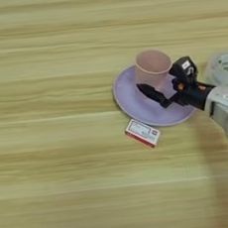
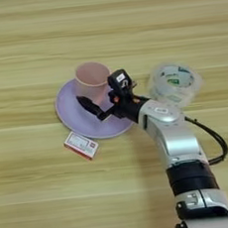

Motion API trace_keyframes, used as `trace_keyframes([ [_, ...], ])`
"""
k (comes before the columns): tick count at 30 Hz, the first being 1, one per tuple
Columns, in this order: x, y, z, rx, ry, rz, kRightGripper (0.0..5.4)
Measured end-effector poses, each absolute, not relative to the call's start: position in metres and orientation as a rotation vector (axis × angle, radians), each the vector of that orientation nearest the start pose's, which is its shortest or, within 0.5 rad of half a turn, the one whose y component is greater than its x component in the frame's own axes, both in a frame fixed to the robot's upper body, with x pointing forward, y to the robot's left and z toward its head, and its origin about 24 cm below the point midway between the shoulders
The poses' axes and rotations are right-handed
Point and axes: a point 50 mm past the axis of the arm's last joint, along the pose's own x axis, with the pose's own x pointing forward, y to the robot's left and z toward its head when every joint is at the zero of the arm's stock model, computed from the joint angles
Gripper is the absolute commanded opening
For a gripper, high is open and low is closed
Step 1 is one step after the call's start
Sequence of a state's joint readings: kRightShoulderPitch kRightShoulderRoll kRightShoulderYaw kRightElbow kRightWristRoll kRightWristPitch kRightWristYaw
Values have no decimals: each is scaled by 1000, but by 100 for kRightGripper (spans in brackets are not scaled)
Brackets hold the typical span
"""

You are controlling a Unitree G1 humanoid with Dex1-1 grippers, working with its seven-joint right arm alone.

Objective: Move the objects on the table

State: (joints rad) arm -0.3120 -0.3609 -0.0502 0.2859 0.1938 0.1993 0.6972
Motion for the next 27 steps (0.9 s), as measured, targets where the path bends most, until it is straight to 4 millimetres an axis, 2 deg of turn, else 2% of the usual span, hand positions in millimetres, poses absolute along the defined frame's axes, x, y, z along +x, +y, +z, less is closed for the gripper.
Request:
trace_keyframes([
  [14,310,-192,51,-54,208,581,536],
  [22,310,-192,50,-50,203,579,446],
  [27,311,-192,49,-49,201,579,422],
])
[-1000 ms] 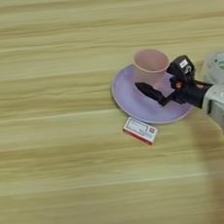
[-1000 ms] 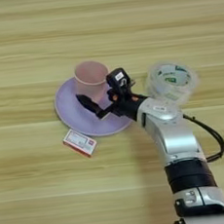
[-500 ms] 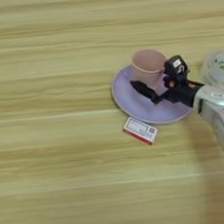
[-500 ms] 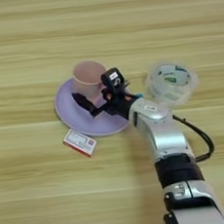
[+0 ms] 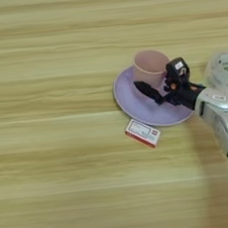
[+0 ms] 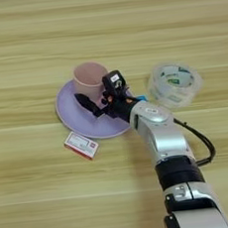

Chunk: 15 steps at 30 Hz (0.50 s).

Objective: Move the objects on the table

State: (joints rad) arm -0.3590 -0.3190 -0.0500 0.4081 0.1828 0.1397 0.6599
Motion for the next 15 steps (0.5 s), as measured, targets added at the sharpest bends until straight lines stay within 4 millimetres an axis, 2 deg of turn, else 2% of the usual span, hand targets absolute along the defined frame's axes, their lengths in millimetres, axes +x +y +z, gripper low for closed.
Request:
trace_keyframes([
  [10,311,-190,50,-45,196,582,420],
  [15,315,-179,61,-52,149,610,420],
])
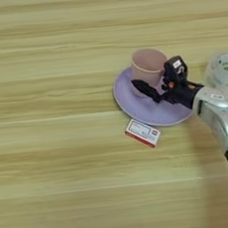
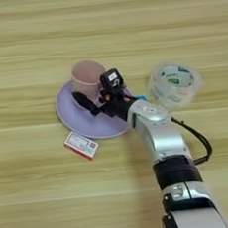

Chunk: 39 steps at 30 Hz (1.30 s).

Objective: Move the objects on the table

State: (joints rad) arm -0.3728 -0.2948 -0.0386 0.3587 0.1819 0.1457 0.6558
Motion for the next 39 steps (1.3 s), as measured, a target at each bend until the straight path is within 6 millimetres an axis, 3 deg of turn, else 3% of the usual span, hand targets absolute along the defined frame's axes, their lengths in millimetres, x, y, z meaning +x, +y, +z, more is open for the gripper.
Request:
trace_keyframes([
  [9,318,-143,82,-63,87,702,418],
  [12,318,-123,87,-53,84,765,418],
  [16,313,-94,84,-21,112,854,418],
  [22,307,-73,72,-14,172,926,418],
  [25,308,-69,58,-12,237,928,418],
  [33,316,-65,50,-19,255,921,418],
  [39,316,-67,46,-35,264,916,509],
])
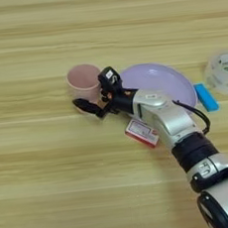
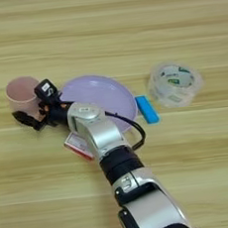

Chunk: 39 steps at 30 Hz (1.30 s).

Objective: Move the objects on the table

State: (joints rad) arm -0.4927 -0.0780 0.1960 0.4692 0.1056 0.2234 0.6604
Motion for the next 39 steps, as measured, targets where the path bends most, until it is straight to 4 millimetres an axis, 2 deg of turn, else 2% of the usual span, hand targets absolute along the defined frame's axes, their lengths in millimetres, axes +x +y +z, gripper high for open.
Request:
trace_keyframes([
  [2,316,-67,46,-37,264,916,537],
  [11,309,-70,54,-48,213,914,537],
  [19,304,-86,57,-50,211,874,537],
  [27,290,-110,58,-62,219,818,537],
  [30,281,-130,59,-61,230,753,537],
  [36,269,-150,68,-37,210,663,537],
  [39,260,-173,72,-58,201,554,537],
])
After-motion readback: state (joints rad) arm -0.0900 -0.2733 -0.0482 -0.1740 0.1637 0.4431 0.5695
